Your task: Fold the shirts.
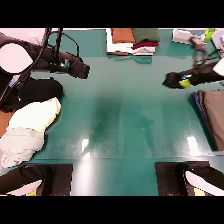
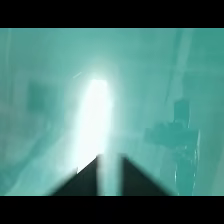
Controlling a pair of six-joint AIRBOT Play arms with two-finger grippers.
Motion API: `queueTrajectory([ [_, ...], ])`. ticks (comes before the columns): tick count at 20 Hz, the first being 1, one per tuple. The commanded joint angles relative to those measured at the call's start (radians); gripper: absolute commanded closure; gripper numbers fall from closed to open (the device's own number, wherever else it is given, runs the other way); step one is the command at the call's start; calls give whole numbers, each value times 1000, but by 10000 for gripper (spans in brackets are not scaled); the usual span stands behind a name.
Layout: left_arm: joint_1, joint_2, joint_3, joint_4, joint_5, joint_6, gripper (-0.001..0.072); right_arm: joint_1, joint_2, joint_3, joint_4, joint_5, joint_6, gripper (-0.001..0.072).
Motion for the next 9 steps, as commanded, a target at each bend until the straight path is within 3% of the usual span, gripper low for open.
queueTrajectory([
  [1,0,1,0,1,-3,0,683,137,-57,2,6,1,-11,691],
  [9,0,1,0,1,-3,0,683,154,-61,2,8,10,-11,691],
])
